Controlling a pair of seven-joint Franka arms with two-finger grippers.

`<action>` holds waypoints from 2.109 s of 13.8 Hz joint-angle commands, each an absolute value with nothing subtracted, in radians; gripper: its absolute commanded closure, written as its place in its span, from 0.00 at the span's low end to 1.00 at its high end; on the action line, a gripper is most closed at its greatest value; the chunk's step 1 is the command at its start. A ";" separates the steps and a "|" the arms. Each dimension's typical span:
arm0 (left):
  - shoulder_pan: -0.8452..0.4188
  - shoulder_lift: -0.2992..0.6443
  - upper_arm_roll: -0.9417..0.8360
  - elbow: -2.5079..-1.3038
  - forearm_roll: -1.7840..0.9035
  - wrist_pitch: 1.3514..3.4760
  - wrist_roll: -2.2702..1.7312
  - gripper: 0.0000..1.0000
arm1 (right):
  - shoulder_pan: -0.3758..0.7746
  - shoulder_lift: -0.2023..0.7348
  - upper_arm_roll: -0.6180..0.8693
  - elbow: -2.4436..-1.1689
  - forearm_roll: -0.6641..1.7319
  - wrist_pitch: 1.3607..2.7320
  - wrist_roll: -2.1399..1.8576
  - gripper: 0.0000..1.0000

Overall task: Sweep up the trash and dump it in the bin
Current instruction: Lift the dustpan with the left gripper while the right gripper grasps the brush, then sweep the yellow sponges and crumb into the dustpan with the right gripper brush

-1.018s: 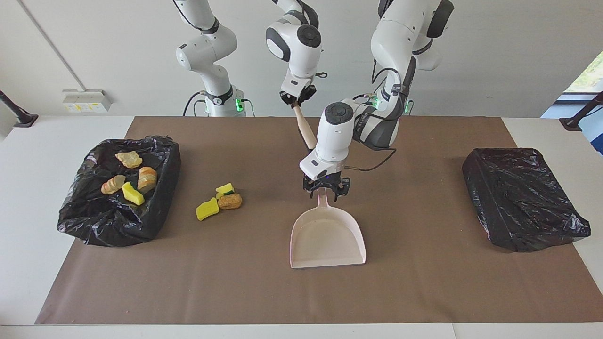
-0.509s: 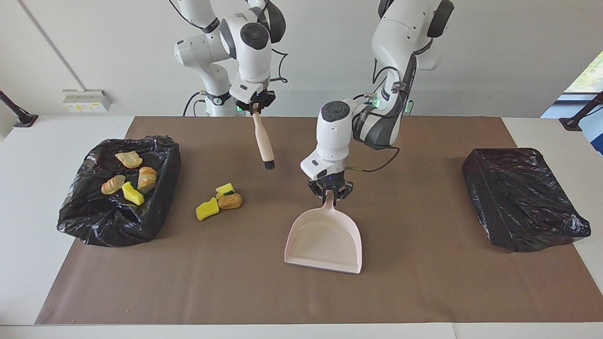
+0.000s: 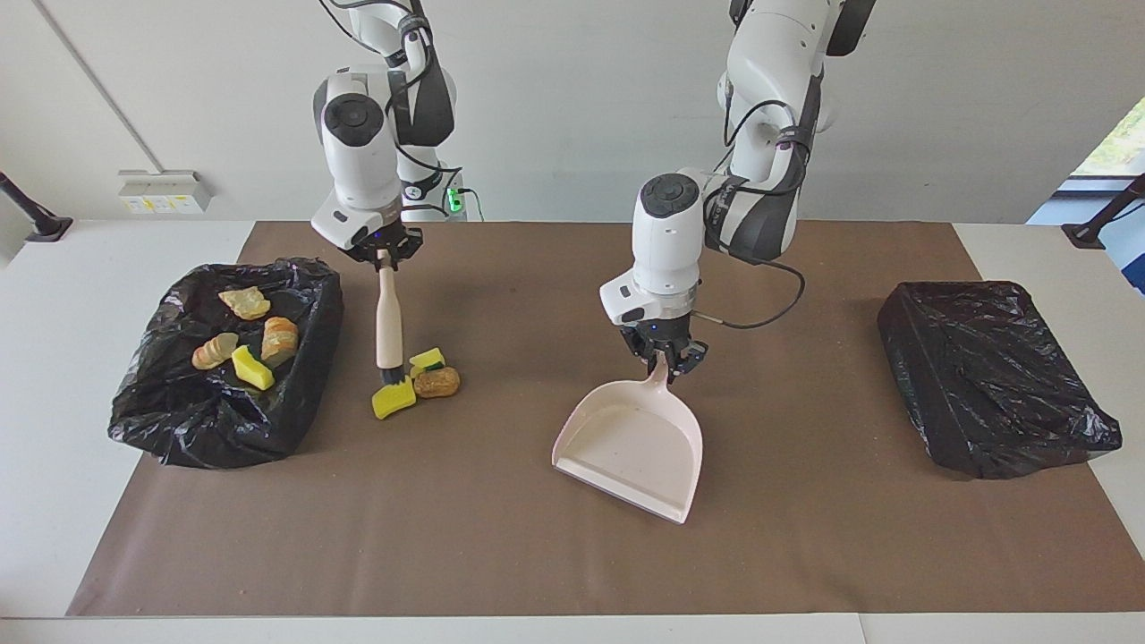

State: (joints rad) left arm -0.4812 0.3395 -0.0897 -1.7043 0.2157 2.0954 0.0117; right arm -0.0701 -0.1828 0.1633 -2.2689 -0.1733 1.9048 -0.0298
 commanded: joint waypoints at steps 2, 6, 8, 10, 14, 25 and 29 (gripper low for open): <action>-0.442 0.304 -0.097 -1.761 0.206 2.072 0.297 0.97 | -0.109 -0.040 0.179 -2.168 -0.250 1.962 -0.032 1.00; -0.437 0.293 -0.098 -1.802 0.179 2.103 0.758 0.97 | -0.107 0.002 0.183 -2.186 -0.252 1.993 0.026 1.00; -0.443 0.259 -0.097 -1.871 0.179 2.161 0.807 0.98 | -0.092 -0.008 0.184 -2.204 -0.245 1.967 0.026 1.00; -0.446 0.230 -0.095 -1.925 0.181 2.175 0.816 0.98 | -0.046 -0.015 0.186 -2.209 -0.209 1.915 0.044 1.00; -0.446 0.215 -0.095 -1.959 0.181 2.200 0.816 0.97 | 0.023 -0.031 0.186 -2.209 -0.105 1.853 0.057 1.00; -0.468 0.161 -0.094 -2.054 0.186 2.224 0.841 1.00 | 0.028 -0.124 0.178 -2.238 -0.179 1.712 0.155 1.00; -0.466 0.147 -0.094 -2.095 0.186 2.284 0.839 1.00 | 0.055 -0.123 0.186 -2.296 -0.145 1.764 0.183 1.00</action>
State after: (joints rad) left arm -0.4554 0.1862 -0.1039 -2.0377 0.1934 2.2438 0.8232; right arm 0.0392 -0.1027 0.1763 -2.2553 -0.1606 1.7240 0.1509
